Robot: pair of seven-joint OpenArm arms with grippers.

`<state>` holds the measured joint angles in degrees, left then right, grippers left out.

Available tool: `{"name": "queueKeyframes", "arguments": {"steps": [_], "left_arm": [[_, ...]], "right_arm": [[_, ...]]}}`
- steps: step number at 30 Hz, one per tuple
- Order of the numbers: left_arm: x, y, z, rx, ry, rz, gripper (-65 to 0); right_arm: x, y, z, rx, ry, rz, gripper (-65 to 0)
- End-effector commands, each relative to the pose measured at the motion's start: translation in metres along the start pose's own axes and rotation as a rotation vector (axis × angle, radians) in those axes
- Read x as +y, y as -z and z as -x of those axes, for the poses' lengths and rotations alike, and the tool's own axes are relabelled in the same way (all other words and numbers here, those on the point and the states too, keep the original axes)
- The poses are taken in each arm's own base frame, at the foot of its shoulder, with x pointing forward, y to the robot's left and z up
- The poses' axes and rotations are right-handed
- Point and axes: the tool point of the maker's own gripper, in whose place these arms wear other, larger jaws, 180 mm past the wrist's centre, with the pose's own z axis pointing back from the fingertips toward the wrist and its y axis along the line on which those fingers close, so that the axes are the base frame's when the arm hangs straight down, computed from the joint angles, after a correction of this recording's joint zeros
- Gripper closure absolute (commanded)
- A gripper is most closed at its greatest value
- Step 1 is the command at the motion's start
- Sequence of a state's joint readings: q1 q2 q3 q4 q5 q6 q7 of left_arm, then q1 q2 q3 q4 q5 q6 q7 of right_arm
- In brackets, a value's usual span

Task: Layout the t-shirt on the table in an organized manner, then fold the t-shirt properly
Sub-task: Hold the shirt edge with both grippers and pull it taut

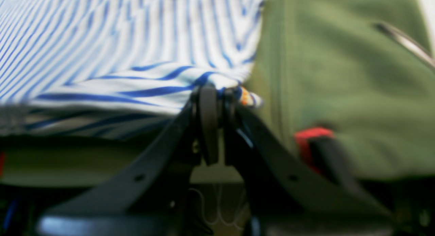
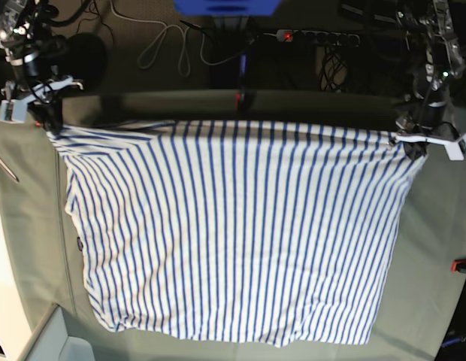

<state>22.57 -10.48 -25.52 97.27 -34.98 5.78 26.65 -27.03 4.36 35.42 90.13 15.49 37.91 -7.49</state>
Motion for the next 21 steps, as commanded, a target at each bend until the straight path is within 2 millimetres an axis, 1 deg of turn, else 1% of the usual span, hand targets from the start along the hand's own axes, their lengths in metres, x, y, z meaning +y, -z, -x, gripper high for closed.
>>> {"name": "queueKeyframes", "arguments": {"steps": [1,3,6,10,16,17,18,20,21], "left_arm": [[0.004,-0.003,-0.013,-0.049,0.017,-0.007,0.0],[0.004,-0.004,-0.011,-0.046,0.017,-0.008,0.0],[0.008,-0.007,-0.003,-0.025,0.023,-0.015,0.0],[0.012,-0.007,0.002,-0.013,0.022,-0.025,0.0],[0.025,-0.002,0.020,0.038,0.013,-0.057,-0.5],[0.027,-0.002,0.022,0.044,0.014,-0.061,-2.2],[0.029,-0.002,0.023,0.050,0.015,-0.064,-5.5],[0.030,-0.003,0.031,0.095,0.014,-0.069,-15.2],[0.031,-0.004,0.036,0.128,0.015,-0.074,-21.0]], "right_arm": [[-0.002,-0.004,-0.013,-0.044,-0.011,-0.012,0.0],[-0.003,-0.006,-0.013,-0.044,-0.016,-0.017,0.0],[-0.012,-0.010,-0.014,-0.046,-0.016,0.011,0.0],[-0.013,-0.010,-0.010,-0.039,-0.010,0.014,0.0],[-0.011,-0.008,-0.012,-0.044,-0.010,0.007,0.0],[-0.011,-0.007,-0.013,-0.045,-0.010,0.007,0.0],[-0.010,-0.007,-0.012,-0.045,-0.010,0.006,0.0],[-0.010,-0.007,-0.013,-0.046,-0.010,0.005,0.0],[-0.010,-0.007,-0.013,-0.046,-0.010,0.005,0.0]]}}
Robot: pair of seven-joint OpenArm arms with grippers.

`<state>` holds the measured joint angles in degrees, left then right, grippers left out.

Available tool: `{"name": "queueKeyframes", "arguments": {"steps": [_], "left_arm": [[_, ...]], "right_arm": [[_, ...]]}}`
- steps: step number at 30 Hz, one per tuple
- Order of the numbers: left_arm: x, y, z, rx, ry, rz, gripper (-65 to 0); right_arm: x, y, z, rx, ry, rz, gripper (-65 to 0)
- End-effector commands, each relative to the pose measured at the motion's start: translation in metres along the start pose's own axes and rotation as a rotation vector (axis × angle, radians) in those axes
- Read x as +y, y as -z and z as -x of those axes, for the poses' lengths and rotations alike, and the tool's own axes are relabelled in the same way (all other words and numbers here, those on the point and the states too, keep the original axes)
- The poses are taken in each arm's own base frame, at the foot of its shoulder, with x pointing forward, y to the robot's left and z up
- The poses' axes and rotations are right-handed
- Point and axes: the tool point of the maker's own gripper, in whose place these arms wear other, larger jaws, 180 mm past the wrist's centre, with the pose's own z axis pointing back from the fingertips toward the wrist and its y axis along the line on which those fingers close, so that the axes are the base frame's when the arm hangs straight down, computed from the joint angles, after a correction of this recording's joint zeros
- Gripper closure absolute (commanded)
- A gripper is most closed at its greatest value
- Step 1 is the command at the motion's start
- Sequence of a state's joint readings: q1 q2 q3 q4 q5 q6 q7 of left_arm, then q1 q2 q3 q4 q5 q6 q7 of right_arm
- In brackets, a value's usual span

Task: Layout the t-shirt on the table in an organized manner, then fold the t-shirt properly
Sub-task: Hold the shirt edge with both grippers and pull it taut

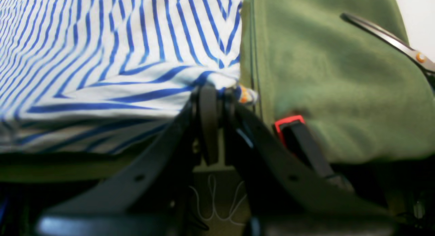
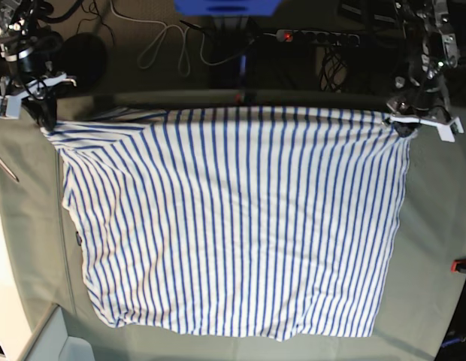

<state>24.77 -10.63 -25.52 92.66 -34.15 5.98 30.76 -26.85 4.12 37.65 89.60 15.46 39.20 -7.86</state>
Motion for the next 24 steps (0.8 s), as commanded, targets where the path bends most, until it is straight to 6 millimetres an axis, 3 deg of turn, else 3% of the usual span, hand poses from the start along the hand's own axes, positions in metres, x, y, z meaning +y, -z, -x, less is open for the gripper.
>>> {"name": "queueKeyframes", "arguments": {"steps": [1,5,10,16,19,24], "left_arm": [[0.000,-0.003,-0.009,-0.010,0.010,0.004,-26.8],[-0.001,-0.004,0.005,0.077,0.010,0.009,-38.8],[0.022,-0.013,0.016,0.103,-0.032,-0.046,-39.5],[0.047,-0.021,0.007,0.060,-0.102,-0.112,-39.8],[0.048,-0.019,0.006,0.059,-0.103,-0.113,-39.7],[0.031,-0.008,-0.012,0.023,-0.118,-0.077,-39.5]], "right_arm": [[-0.002,-0.002,-0.015,-0.050,-0.016,-0.012,0.0],[-0.002,-0.002,-0.015,-0.050,-0.016,-0.010,0.0],[-0.002,-0.002,-0.015,-0.050,-0.016,-0.010,0.0],[-0.001,-0.002,-0.014,-0.049,-0.015,-0.013,0.0],[0.000,-0.002,-0.014,-0.047,-0.015,-0.015,0.0],[0.000,-0.002,-0.013,-0.044,-0.015,-0.015,0.0]]}}
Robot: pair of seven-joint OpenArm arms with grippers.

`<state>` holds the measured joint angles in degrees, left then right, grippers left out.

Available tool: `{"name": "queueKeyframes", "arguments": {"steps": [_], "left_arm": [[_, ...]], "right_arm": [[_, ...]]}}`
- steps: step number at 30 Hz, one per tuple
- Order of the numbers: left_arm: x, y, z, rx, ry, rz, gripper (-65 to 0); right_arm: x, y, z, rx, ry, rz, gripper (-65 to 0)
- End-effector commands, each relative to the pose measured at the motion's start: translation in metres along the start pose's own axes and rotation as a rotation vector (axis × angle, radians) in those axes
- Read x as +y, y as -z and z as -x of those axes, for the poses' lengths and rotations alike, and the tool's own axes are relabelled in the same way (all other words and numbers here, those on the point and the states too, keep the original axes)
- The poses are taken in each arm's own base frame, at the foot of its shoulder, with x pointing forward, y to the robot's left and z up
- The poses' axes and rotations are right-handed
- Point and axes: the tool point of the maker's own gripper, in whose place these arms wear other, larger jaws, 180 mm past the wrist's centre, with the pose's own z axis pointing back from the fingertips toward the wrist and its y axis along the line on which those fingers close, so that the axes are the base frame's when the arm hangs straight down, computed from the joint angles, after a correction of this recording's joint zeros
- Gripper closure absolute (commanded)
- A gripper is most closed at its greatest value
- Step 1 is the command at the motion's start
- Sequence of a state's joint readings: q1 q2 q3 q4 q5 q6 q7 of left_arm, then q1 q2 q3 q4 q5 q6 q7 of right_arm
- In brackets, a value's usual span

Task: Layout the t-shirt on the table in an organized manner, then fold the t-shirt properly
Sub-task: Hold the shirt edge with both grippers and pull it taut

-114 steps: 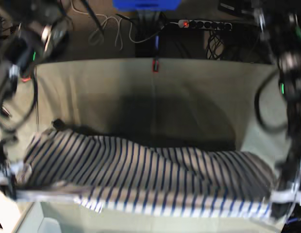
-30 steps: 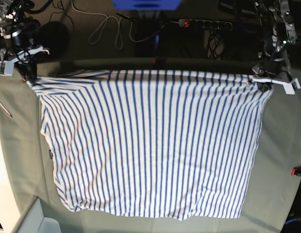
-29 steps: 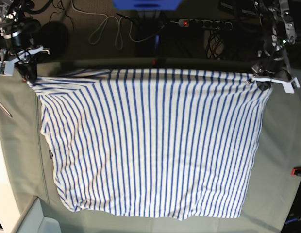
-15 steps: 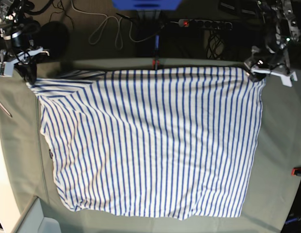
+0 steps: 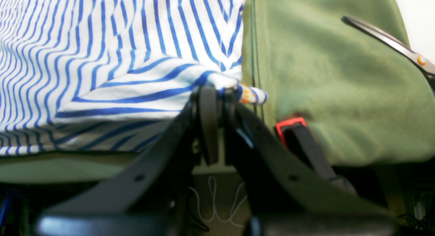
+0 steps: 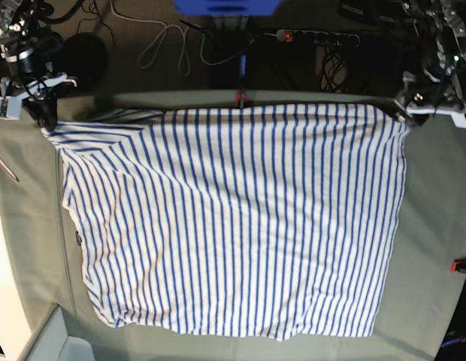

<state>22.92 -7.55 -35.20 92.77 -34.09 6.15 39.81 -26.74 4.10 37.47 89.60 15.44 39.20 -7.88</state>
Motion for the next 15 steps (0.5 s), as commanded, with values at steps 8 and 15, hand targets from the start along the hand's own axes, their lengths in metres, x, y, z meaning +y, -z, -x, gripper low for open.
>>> {"name": "queueKeyframes", "arguments": {"steps": [8,15], "left_arm": [[-0.016,0.003,-0.022,-0.057,-0.005,0.036,-39.3],[0.000,0.028,0.001,0.020,-0.060,-0.007,-31.5]], "right_arm": [[-0.001,-0.002,-0.013,-0.044,-0.015,-0.012,0.0],[-0.001,-0.002,-0.013,-0.042,-0.015,-0.012,0.0]]}}
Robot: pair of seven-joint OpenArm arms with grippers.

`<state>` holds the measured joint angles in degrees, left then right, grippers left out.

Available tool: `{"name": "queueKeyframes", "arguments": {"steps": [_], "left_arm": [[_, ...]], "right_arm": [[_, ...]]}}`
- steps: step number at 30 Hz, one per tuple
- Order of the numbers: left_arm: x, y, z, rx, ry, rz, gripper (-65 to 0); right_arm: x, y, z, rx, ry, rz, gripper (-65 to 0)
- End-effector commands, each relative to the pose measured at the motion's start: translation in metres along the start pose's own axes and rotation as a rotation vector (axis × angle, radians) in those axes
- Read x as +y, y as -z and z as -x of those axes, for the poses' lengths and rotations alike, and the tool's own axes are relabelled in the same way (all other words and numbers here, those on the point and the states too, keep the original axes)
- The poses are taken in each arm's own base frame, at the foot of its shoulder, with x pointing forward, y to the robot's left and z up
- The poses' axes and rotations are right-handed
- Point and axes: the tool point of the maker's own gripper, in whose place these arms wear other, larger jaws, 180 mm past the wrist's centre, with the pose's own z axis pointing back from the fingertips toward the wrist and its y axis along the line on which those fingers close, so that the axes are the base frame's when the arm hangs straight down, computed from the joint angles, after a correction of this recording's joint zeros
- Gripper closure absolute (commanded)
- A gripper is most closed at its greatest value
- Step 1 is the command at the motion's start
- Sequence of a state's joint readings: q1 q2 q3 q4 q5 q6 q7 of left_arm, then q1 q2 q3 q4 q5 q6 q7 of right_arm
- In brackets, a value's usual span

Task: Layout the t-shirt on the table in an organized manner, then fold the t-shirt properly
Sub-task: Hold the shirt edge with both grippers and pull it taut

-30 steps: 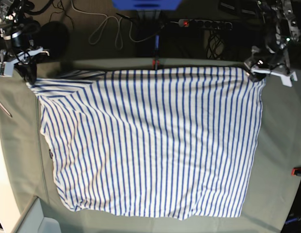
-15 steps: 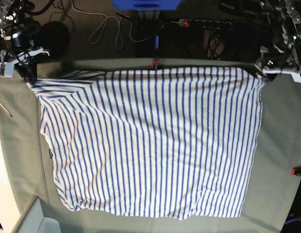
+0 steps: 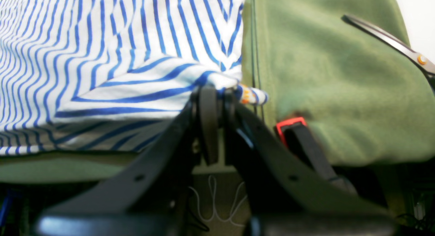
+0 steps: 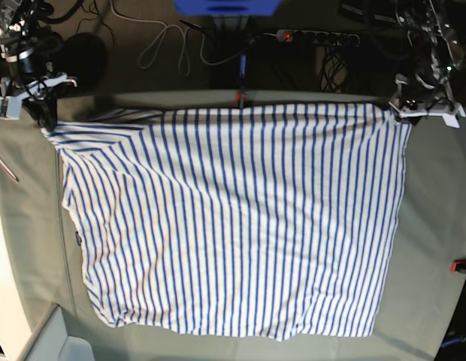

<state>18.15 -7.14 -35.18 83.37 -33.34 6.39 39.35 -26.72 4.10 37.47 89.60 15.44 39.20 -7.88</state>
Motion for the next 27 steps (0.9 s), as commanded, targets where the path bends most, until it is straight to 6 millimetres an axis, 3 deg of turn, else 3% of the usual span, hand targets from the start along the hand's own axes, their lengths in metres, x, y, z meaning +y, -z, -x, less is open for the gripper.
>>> {"name": "queueKeyframes", "arguments": {"steps": [1,11,14,16,19,27], "left_arm": [[-0.008,-0.001,-0.016,-0.041,-0.002,0.030,-29.3],[-0.009,0.002,-0.016,-0.036,-0.012,0.031,-21.6],[-0.009,0.002,-0.015,-0.036,-0.014,0.030,-10.7],[-0.010,0.003,-0.012,-0.031,-0.024,0.030,0.0],[-0.015,0.000,-0.016,-0.042,-0.021,0.043,-0.6],[-0.037,-0.031,-0.048,-0.157,0.039,0.103,0.0]], "right_arm": [[-0.001,-0.003,-0.013,-0.042,-0.015,-0.012,0.0],[-0.001,-0.002,-0.013,-0.043,-0.015,-0.012,0.0],[-0.001,-0.001,-0.016,-0.051,-0.015,-0.012,0.0],[-0.001,0.002,-0.019,-0.059,-0.016,-0.014,0.0],[-0.001,0.002,-0.024,-0.074,-0.021,-0.012,0.0],[0.002,-0.001,-0.030,-0.080,-0.041,-0.019,0.0]]}}
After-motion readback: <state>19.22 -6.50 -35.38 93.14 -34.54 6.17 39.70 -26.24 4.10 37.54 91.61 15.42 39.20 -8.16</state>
